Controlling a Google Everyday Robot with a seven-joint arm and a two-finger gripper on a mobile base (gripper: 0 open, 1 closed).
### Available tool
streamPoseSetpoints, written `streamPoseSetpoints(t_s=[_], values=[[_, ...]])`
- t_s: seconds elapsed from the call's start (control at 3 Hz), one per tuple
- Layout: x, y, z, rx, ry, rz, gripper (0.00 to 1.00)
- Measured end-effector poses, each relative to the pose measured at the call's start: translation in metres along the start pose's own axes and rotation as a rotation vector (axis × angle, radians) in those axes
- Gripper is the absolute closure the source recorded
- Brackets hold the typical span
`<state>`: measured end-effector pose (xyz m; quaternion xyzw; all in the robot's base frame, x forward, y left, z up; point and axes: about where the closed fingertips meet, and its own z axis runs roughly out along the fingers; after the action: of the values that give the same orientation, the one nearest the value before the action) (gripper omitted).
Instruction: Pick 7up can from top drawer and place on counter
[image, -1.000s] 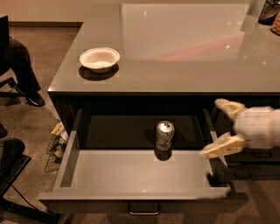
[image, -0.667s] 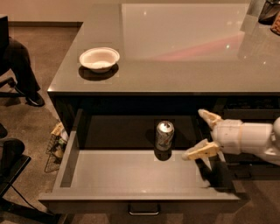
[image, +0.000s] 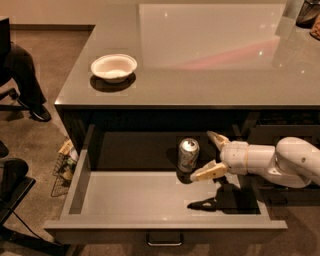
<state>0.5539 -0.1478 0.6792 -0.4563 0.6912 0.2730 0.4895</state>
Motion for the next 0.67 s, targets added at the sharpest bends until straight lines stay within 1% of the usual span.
streamPoseSetpoints(t_s=[0.33, 0.67], values=[[0.0, 0.0, 0.022, -0.044, 0.018, 0.02, 0.14], [0.001, 0.003, 0.041, -0.078, 0.033, 0.059, 0.37]])
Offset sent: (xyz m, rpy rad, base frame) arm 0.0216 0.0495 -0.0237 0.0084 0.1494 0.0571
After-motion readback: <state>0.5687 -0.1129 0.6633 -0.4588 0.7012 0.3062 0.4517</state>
